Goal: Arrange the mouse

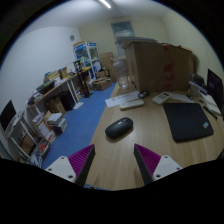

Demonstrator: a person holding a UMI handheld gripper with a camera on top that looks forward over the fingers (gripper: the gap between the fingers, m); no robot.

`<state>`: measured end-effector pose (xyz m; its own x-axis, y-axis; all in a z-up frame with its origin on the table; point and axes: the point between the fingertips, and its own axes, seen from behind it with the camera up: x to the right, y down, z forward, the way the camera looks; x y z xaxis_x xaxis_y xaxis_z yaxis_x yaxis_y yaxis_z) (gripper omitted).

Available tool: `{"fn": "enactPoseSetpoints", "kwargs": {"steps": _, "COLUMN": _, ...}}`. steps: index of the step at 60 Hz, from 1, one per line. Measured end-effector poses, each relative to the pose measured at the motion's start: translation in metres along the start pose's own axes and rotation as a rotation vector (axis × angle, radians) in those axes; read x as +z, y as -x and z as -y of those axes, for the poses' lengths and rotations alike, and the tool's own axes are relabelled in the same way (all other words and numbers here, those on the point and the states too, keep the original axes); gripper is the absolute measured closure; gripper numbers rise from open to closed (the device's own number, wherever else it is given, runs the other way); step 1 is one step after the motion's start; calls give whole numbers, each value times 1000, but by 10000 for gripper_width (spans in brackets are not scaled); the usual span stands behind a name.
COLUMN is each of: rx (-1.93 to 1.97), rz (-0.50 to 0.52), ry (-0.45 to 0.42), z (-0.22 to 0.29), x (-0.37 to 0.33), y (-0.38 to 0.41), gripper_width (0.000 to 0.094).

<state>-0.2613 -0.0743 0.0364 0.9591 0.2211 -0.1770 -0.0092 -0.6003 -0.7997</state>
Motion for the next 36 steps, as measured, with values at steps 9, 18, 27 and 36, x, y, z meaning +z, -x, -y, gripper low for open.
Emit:
{"fn": "enactPoseSetpoints", "kwargs": {"steps": 9, "rx": -15, "rz": -68, "ry": 47, "z": -12, "x": 48, "y": -5, "gripper_width": 131}}
{"fn": "enactPoseSetpoints", "kwargs": {"steps": 18, "rx": -30, "rz": -120, "ry": 16, "z": 6, "x": 89, "y": 0, "gripper_width": 125}}
{"fn": "enactPoseSetpoints", "kwargs": {"steps": 27, "rx": -62, "rz": -218, "ry": -3, "z": 27, "x": 122, "y": -12, "gripper_width": 129}}
{"fn": "enactPoseSetpoints", "kwargs": {"steps": 36, "rx": -19, "rz": -274, "ry": -32, "z": 44, "x": 141, "y": -15, "gripper_width": 130}}
